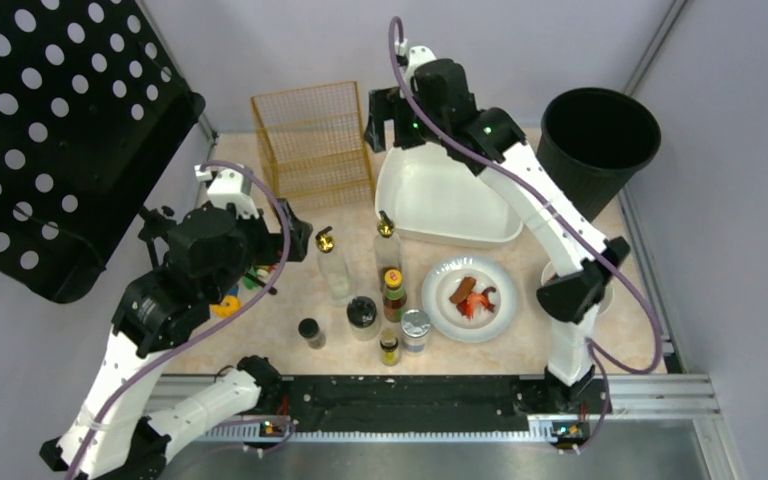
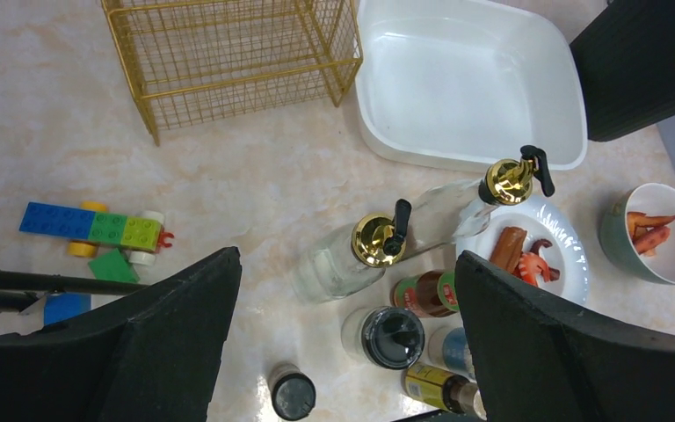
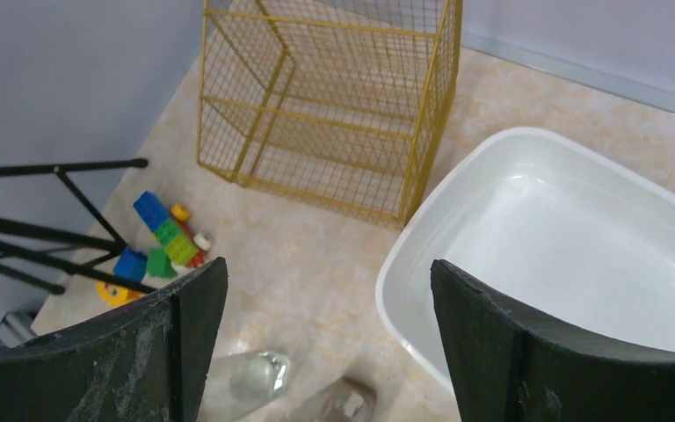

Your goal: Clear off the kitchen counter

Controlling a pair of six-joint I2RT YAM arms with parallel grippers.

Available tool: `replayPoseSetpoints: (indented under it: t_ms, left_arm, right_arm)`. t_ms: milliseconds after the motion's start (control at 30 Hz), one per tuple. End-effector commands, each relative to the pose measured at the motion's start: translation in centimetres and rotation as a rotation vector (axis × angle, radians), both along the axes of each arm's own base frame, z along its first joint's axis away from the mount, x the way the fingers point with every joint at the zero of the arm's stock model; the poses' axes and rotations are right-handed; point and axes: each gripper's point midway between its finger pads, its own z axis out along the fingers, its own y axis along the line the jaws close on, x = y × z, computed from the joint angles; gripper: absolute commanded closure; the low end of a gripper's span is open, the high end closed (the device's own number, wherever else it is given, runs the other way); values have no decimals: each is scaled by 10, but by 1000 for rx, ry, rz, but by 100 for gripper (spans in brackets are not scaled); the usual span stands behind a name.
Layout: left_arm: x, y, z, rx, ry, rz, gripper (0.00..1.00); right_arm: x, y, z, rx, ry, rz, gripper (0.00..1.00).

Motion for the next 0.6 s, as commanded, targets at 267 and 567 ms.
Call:
replayPoseSetpoints:
  t_ms: [267, 567]
  left_arm:
    - [-14, 7, 7, -35, -43, -14, 4]
    - [-10, 3, -5, -24, -26, -23, 4]
  right_arm:
    - [100, -4, -81, -43, 88, -42, 20]
    - [111, 17, -161, -90, 194, 31, 27]
